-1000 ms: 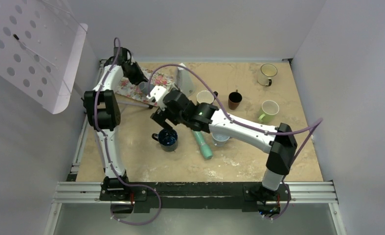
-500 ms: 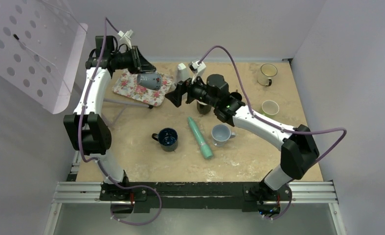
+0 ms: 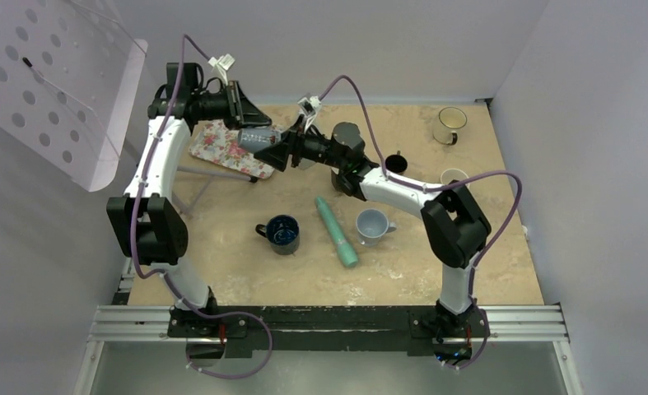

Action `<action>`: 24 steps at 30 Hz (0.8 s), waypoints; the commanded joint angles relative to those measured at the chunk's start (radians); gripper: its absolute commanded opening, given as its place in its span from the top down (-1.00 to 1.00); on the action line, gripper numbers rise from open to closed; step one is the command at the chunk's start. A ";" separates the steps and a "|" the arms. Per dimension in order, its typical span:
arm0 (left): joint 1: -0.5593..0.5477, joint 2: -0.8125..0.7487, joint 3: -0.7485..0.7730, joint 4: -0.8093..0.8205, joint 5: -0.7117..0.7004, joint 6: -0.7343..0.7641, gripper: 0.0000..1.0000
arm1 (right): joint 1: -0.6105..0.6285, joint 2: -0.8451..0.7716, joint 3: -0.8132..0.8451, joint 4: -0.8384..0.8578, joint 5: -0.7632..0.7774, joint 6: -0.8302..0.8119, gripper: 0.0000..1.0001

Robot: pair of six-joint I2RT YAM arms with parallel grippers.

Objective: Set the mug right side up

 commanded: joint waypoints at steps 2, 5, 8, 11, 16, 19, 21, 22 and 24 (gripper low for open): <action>-0.004 -0.065 -0.055 0.037 0.090 -0.047 1.00 | -0.007 -0.040 0.068 0.175 -0.043 0.025 0.11; -0.004 -0.062 -0.081 0.041 0.072 -0.034 1.00 | -0.008 -0.065 0.066 0.115 -0.001 -0.022 1.00; -0.004 -0.048 -0.053 -0.034 0.000 0.055 -0.83 | -0.008 -0.126 0.048 -0.088 0.078 -0.137 1.00; -0.004 -0.034 0.006 -0.137 -0.118 0.157 -1.00 | -0.007 -0.228 -0.002 -0.319 0.246 -0.283 1.00; -0.005 -0.019 0.016 -0.191 -0.209 0.173 -1.00 | -0.005 -0.422 -0.078 -0.607 0.469 -0.393 1.00; -0.004 -0.004 0.024 -0.225 -0.293 0.175 -1.00 | -0.005 -0.515 -0.068 -0.827 0.640 -0.439 1.00; -0.004 -0.002 0.012 -0.242 -0.354 0.174 -1.00 | -0.010 -0.552 -0.027 -0.976 0.787 -0.465 1.00; -0.005 -0.005 -0.004 -0.240 -0.371 0.176 -1.00 | -0.019 -0.560 -0.003 -1.050 0.848 -0.476 1.00; -0.004 -0.012 -0.032 -0.238 -0.402 0.188 -1.00 | -0.066 -0.551 0.049 -1.171 0.928 -0.487 1.00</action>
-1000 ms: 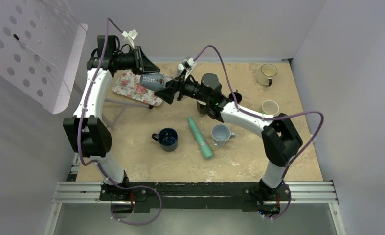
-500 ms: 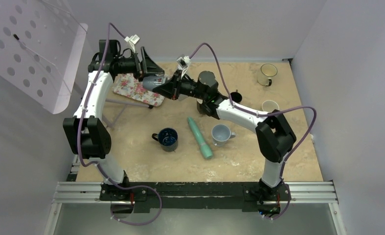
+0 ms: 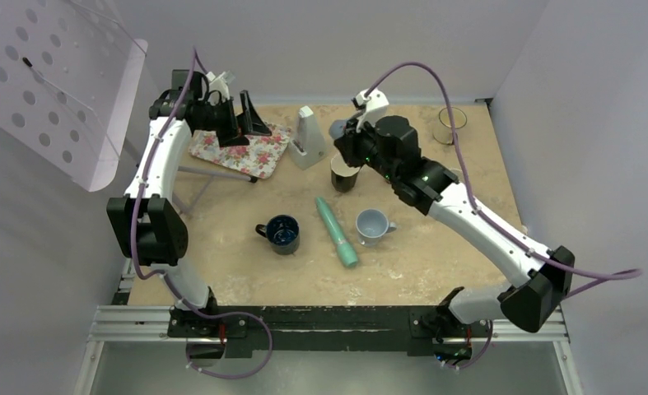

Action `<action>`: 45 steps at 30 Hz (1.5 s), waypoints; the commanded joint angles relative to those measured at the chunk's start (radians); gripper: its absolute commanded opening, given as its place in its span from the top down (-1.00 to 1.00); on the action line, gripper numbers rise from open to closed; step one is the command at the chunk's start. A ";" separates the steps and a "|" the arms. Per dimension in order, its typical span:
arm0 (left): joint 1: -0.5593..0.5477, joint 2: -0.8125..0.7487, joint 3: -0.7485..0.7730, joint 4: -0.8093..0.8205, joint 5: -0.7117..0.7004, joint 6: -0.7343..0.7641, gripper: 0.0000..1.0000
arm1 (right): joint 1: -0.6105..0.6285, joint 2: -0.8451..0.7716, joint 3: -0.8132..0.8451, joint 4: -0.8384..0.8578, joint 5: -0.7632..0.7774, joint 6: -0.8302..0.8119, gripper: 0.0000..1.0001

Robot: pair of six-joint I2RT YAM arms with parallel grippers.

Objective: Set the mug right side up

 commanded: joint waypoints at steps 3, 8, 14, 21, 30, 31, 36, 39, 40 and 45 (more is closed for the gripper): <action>0.003 -0.004 -0.029 -0.042 -0.168 0.070 -1.00 | -0.176 0.045 0.200 -0.359 0.232 -0.138 1.00; 0.003 -0.032 -0.047 -0.050 -0.228 0.119 -1.00 | -0.317 0.343 0.496 -0.435 0.205 -0.206 1.00; 0.003 -0.088 -0.110 -0.043 -0.322 0.203 -1.00 | -0.409 0.644 0.791 -0.506 0.099 -0.229 1.00; 0.003 -0.089 -0.135 -0.044 -0.340 0.234 -1.00 | -0.432 0.907 0.983 -0.584 0.017 -0.230 1.00; 0.003 -0.072 -0.139 -0.043 -0.333 0.244 -1.00 | -0.433 1.035 1.009 -0.616 0.003 -0.229 1.00; 0.003 -0.071 -0.139 -0.042 -0.333 0.246 -1.00 | -0.434 1.044 1.009 -0.616 0.003 -0.229 1.00; 0.003 -0.073 -0.143 -0.037 -0.327 0.253 -1.00 | -0.434 1.055 1.035 -0.615 -0.005 -0.229 0.20; 0.003 -0.080 -0.147 -0.022 -0.316 0.251 -1.00 | -0.434 1.031 1.052 -0.596 -0.004 -0.229 -0.19; 0.003 -0.081 -0.147 -0.018 -0.315 0.251 -1.00 | -0.434 1.014 1.051 -0.583 -0.004 -0.228 -0.25; 0.003 -0.095 -0.144 0.020 -0.333 0.271 -1.00 | -0.433 0.896 1.040 -0.522 -0.003 -0.229 -0.75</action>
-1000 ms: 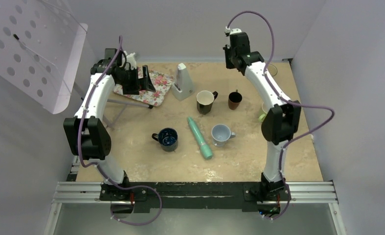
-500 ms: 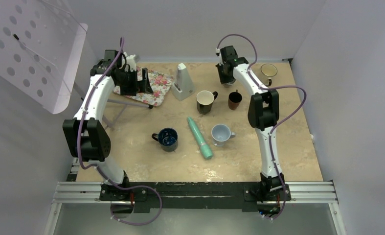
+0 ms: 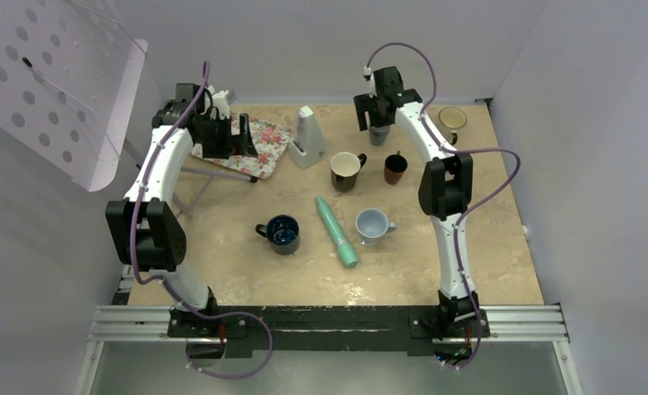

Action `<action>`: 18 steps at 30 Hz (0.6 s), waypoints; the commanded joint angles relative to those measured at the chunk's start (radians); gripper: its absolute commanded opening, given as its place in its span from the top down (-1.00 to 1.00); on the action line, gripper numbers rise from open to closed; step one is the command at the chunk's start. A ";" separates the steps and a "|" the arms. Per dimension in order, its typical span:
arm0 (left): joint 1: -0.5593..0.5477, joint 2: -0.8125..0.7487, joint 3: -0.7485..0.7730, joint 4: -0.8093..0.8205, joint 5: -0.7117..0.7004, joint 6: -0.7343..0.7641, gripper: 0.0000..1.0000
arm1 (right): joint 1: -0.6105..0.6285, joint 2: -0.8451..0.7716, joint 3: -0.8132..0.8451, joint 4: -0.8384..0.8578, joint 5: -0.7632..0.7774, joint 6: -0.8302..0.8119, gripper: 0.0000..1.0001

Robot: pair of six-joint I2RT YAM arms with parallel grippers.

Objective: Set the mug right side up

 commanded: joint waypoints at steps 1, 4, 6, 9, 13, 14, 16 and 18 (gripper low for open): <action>0.003 -0.052 -0.006 0.074 -0.011 0.048 -1.00 | 0.004 -0.196 0.004 0.097 -0.007 -0.031 -0.83; -0.023 -0.063 -0.006 0.152 -0.085 0.129 -1.00 | 0.003 -0.359 -0.189 0.238 -0.007 -0.040 -0.88; -0.039 -0.067 -0.004 0.227 -0.167 0.204 -1.00 | 0.001 -0.501 -0.377 0.389 -0.003 -0.042 -0.90; -0.068 -0.132 -0.060 0.343 -0.221 0.293 -1.00 | -0.016 -0.737 -0.686 0.642 -0.021 -0.051 -0.92; -0.075 -0.297 -0.259 0.505 -0.149 0.364 -1.00 | -0.085 -1.033 -1.053 0.937 -0.035 -0.050 -0.92; -0.075 -0.341 -0.328 0.533 -0.131 0.390 -1.00 | -0.100 -1.086 -1.128 0.991 -0.036 -0.046 -0.91; -0.075 -0.452 -0.472 0.632 -0.108 0.457 -1.00 | -0.121 -1.187 -1.278 1.097 -0.037 -0.033 -0.91; -0.075 -0.583 -0.632 0.786 -0.097 0.464 -1.00 | -0.127 -1.280 -1.418 1.202 -0.021 -0.036 -0.90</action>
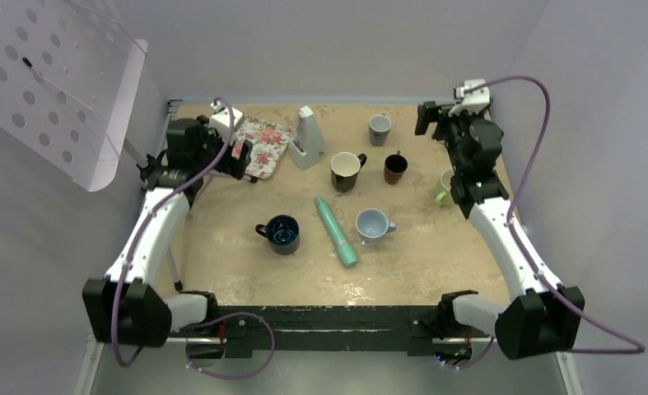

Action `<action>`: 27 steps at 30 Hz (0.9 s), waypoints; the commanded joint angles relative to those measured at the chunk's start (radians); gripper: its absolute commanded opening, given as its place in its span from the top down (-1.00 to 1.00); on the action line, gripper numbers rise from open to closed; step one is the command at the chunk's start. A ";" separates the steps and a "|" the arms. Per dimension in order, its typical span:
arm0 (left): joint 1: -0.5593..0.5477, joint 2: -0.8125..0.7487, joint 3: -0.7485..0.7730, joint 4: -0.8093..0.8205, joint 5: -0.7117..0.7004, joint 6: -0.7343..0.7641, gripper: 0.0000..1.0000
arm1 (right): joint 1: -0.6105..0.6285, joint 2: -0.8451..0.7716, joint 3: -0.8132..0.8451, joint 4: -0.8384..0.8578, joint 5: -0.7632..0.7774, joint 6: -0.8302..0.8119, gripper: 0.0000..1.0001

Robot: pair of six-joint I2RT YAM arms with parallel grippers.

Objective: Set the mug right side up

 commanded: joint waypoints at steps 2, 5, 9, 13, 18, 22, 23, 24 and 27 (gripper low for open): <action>0.002 -0.300 -0.344 0.445 0.054 0.077 -1.00 | -0.024 -0.189 -0.346 0.370 0.022 -0.002 -0.90; 0.002 -0.414 -0.457 0.472 0.057 0.013 -1.00 | -0.029 -0.296 -0.523 0.437 0.066 0.026 -0.91; 0.002 -0.505 -0.604 0.533 -0.042 -0.090 -1.00 | -0.030 -0.461 -0.706 0.492 0.184 0.086 -0.97; 0.004 -0.569 -0.695 0.499 -0.071 -0.165 -1.00 | -0.029 -0.621 -0.848 0.530 0.288 0.093 -0.97; 0.007 -0.550 -0.694 0.424 -0.151 -0.178 -1.00 | -0.030 -0.747 -0.923 0.513 0.382 0.118 -0.97; 0.007 -0.555 -0.731 0.452 -0.140 -0.201 -1.00 | -0.030 -0.774 -0.947 0.500 0.425 0.139 -0.97; 0.007 -0.558 -0.748 0.473 -0.141 -0.213 -1.00 | -0.030 -0.773 -0.952 0.502 0.426 0.136 -0.97; 0.007 -0.562 -0.770 0.501 -0.147 -0.223 -1.00 | -0.029 -0.770 -0.955 0.505 0.424 0.134 -0.97; 0.007 -0.569 -0.820 0.580 -0.177 -0.230 -1.00 | -0.029 -0.758 -0.949 0.508 0.416 0.128 -0.97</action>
